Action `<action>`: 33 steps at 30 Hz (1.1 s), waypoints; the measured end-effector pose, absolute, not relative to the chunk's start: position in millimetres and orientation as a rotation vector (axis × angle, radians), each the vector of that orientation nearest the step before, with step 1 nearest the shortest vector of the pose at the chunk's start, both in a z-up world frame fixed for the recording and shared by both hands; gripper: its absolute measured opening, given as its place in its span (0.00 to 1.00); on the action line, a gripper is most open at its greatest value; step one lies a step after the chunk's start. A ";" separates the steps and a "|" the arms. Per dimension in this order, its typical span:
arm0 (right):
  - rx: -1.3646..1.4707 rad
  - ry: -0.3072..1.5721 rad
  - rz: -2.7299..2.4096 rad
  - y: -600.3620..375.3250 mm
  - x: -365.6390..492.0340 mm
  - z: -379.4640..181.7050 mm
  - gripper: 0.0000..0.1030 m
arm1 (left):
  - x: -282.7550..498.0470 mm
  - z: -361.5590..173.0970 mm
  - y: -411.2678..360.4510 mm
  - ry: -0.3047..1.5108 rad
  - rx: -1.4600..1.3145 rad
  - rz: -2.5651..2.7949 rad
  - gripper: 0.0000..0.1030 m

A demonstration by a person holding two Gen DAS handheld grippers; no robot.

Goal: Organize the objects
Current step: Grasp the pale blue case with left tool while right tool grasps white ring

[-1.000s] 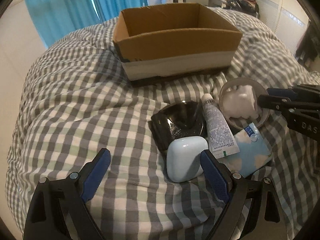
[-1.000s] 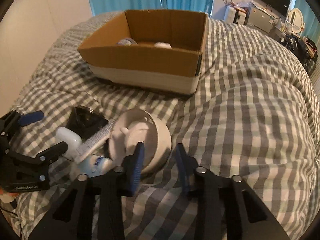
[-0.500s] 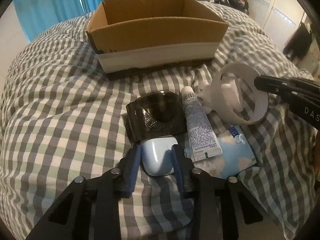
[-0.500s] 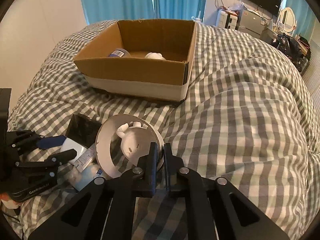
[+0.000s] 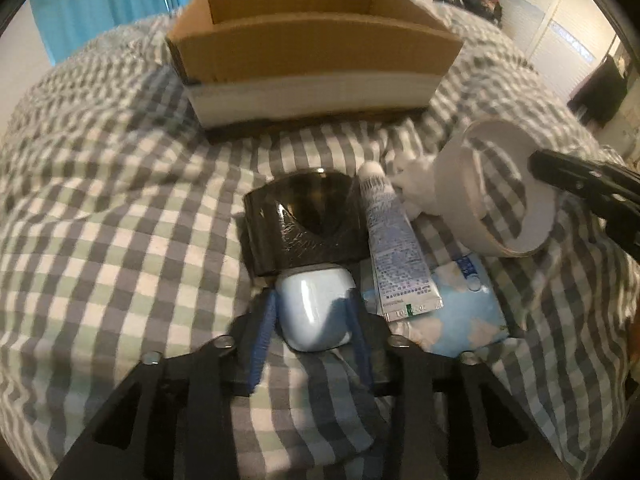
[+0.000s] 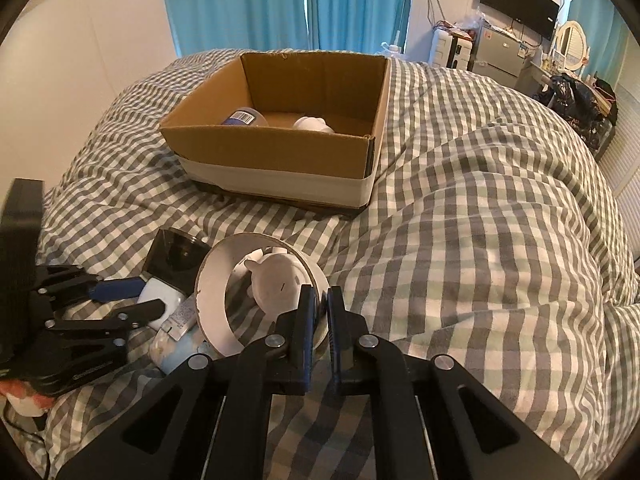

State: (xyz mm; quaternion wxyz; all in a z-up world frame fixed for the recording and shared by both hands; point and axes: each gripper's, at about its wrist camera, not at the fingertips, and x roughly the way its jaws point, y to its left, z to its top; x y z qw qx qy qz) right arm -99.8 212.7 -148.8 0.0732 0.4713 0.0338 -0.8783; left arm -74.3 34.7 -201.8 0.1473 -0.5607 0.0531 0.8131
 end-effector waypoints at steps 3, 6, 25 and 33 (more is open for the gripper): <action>1.422 0.099 -2.635 211.8 -100.8 -151.5 0.06 | -77.5 -209.2 44.6 0.218 -1.631 2.320 0.46; 1.426 0.087 -2.631 213.0 -100.9 -153.1 0.06 | -78.7 -213.6 50.6 0.255 -1.634 2.311 0.46; 1.331 0.095 -2.675 209.6 -78.6 -125.6 0.06 | -48.8 -157.7 36.0 0.230 -1.451 2.494 0.26; 1.247 0.127 -2.709 201.2 -62.2 -98.6 0.06 | -34.7 -116.5 24.4 0.213 -1.330 2.578 0.26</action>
